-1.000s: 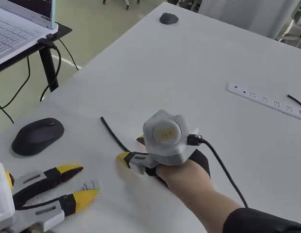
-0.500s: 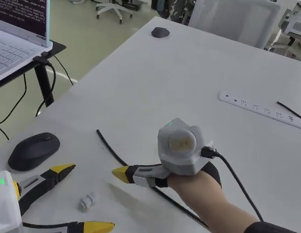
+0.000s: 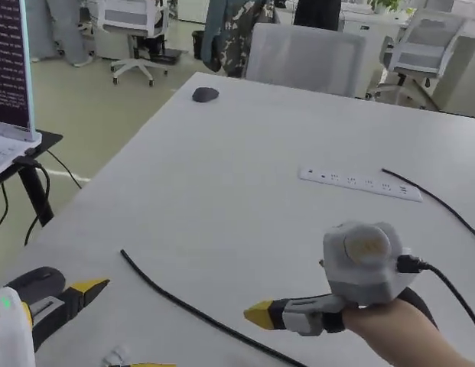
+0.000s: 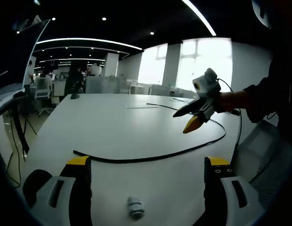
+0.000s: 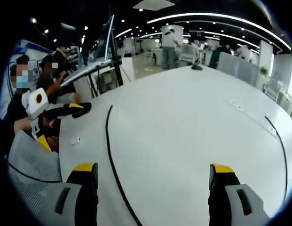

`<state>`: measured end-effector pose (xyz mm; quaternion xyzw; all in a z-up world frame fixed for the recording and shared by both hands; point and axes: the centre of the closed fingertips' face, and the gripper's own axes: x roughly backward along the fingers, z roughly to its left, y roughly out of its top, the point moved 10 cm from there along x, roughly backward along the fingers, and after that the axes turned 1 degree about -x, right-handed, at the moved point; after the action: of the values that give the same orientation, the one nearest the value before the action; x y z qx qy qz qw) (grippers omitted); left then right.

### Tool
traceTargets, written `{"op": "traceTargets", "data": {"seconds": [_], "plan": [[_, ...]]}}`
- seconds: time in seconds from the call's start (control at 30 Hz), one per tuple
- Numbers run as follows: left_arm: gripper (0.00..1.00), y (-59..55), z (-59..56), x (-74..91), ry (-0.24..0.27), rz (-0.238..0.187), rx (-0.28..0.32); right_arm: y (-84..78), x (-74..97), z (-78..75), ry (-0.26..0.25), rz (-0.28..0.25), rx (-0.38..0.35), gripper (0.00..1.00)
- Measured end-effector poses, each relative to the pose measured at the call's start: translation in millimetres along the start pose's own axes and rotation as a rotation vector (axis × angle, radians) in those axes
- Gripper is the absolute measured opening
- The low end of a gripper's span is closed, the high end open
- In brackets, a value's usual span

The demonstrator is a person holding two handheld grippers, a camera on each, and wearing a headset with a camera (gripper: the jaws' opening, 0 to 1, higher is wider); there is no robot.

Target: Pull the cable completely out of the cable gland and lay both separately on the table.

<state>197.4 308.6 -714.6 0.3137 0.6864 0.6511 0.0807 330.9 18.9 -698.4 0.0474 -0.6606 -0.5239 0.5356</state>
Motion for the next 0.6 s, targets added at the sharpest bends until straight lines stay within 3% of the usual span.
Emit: {"op": "traceTargets", "data": {"seconds": [0.07, 0.13, 0.2, 0.27, 0.37, 0.47, 0.53, 0.6], "plan": [[1.00, 4.3, -4.8, -3.2, -0.009, 0.016, 0.005, -16.2, 22.9, -7.4, 0.028, 0.059, -0.050, 0.99], [1.00, 8.3, -7.7, -4.8, -0.022, 0.004, 0.022, -29.4, 41.8, -15.4, 0.020, 0.093, -0.084, 0.99], [1.00, 10.8, -8.5, -6.6, -0.030, 0.028, 0.048, -44.9, 63.0, -24.1, -0.001, 0.120, -0.102, 0.99], [1.00, 13.4, -9.2, -7.4, -0.026, 0.060, 0.075, -59.0, 81.6, -30.6, -0.034, 0.112, -0.122, 0.99], [1.00, 17.7, -8.2, -8.0, -0.020, 0.052, 0.075, -74.5, 100.0, -34.5, -0.063, 0.062, -0.166, 0.99], [1.00, 24.5, -9.4, -10.2, -0.016, 0.024, 0.050, -86.0, 109.8, -37.9, -0.092, -0.013, -0.217, 0.99], [1.00, 28.4, -12.0, -13.4, -0.020, 0.028, 0.043, -93.8, 113.7, -38.9, -0.088, -0.020, -0.253, 0.99], [1.00, 30.6, -15.1, -16.6, -0.028, 0.044, 0.028, -100.0, 115.1, -38.2, -0.092, -0.017, -0.245, 0.99]]}}
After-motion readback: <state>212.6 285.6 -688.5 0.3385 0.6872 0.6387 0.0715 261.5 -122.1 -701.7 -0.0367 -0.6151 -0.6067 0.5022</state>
